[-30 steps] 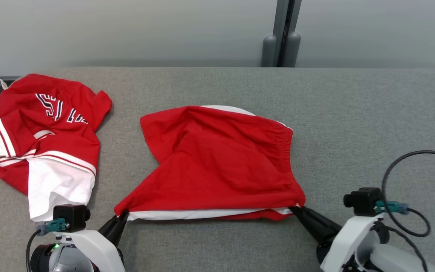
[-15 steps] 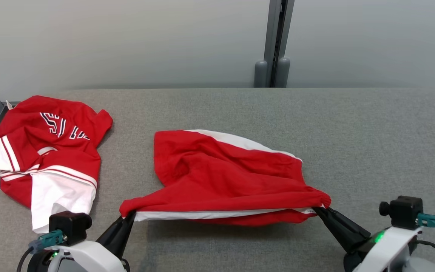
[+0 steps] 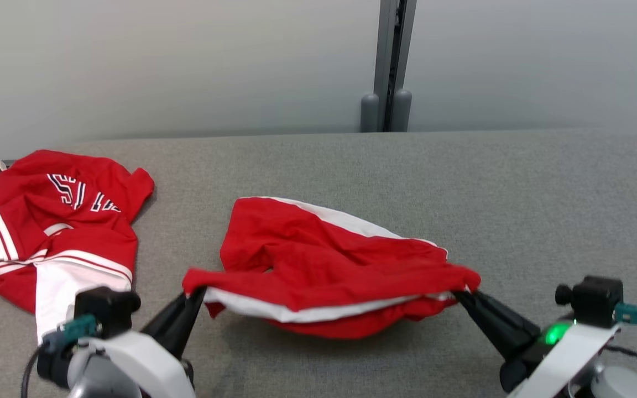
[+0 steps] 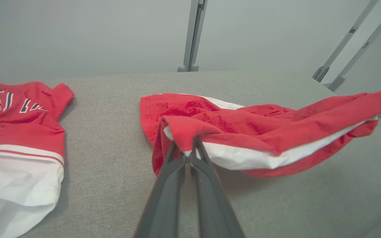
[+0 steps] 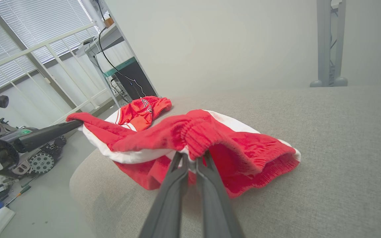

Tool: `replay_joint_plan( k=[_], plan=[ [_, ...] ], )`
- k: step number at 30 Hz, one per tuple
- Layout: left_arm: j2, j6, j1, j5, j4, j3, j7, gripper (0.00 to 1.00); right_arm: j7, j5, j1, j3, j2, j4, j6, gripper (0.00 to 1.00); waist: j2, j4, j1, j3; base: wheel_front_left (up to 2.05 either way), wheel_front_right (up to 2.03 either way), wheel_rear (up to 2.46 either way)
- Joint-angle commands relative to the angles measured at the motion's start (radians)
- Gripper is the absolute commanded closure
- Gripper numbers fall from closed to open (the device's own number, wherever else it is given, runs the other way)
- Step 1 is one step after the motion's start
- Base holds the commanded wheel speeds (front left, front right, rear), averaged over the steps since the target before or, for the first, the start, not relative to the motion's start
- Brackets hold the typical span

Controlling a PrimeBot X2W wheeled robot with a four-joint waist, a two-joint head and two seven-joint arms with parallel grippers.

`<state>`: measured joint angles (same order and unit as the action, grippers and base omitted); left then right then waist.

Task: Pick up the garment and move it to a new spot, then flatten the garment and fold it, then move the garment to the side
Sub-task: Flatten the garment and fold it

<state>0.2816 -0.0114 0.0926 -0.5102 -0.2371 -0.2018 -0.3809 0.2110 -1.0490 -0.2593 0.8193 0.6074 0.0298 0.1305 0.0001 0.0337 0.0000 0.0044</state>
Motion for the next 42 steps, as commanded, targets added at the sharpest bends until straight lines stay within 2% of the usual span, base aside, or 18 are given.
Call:
replay_joint_plan(
  k=[1, 8, 13, 19, 23, 27, 32, 36, 39, 42],
  plan=[
    [0.007, -0.011, -0.052, 0.001, 0.004, 0.002, 0.0, 1.0, -0.012, 0.01, -0.035, -0.012, -0.002, -0.005, 0.001, 1.0, -0.0001, -0.003, 0.0, 0.021, 0.0, 0.0, 0.0],
    [0.054, -0.071, -0.319, -0.011, 0.144, 0.025, -0.002, 1.0, -0.084, 0.005, -0.247, -0.021, -0.024, 0.002, 0.001, 1.0, -0.0001, -0.026, 0.0, 0.159, 0.0, 0.0, 0.0],
    [0.09, -0.103, -0.6, -0.023, 0.304, 0.021, 0.012, 1.0, -0.142, -0.05, -0.48, -0.008, -0.029, 0.058, 0.001, 1.0, -0.0001, -0.038, 0.0, 0.281, 0.0, 0.0, 0.0],
    [0.136, -0.117, -0.992, -0.024, 0.541, -0.029, 0.037, 1.0, -0.263, -0.133, -0.81, 0.019, -0.067, 0.205, 0.0, 1.0, -0.0001, -0.051, 0.0, 0.46, 0.0, 0.0, 0.0],
    [0.164, -0.118, -1.256, -0.038, 0.668, -0.103, 0.059, 1.0, -0.338, -0.193, -1.036, 0.016, -0.096, 0.314, 0.0, 1.0, -0.0001, -0.057, 0.0, 0.579, 0.0, 0.0, 0.0],
    [0.179, -0.118, -1.502, -0.063, 0.787, -0.154, 0.114, 1.0, -0.345, -0.231, -1.254, -0.021, -0.128, 0.424, 0.0, 1.0, -0.0001, -0.066, 0.0, 0.67, 0.0, 0.0, 0.0],
    [0.173, -0.117, -1.706, -0.064, 0.905, -0.178, 0.214, 1.0, -0.283, -0.216, -1.43, -0.052, -0.148, 0.53, 0.0, 1.0, -0.0001, -0.073, 0.0, 0.713, 0.0, 0.0, 0.0],
    [0.13, -0.115, -1.835, -0.091, 1.008, -0.172, 0.324, 1.0, -0.199, -0.193, -1.529, -0.056, -0.163, 0.621, -0.002, 1.0, -0.0001, -0.07, 0.0, 0.723, 0.0, 0.0, 0.0],
    [0.093, -0.115, -1.866, -0.139, 1.072, -0.204, 0.332, 1.0, -0.21, -0.205, -1.534, -0.02, -0.175, 0.653, -0.002, 1.0, -0.0001, -0.064, 0.0, 0.715, 0.0, 0.0, 0.0],
    [0.073, -0.117, -1.816, -0.188, 1.122, -0.27, 0.28, 1.0, -0.269, -0.237, -1.48, 0.041, -0.174, 0.651, -0.002, 1.0, -0.0001, -0.057, 0.0, 0.707, 0.0, 0.0, 0.0]
  ],
)
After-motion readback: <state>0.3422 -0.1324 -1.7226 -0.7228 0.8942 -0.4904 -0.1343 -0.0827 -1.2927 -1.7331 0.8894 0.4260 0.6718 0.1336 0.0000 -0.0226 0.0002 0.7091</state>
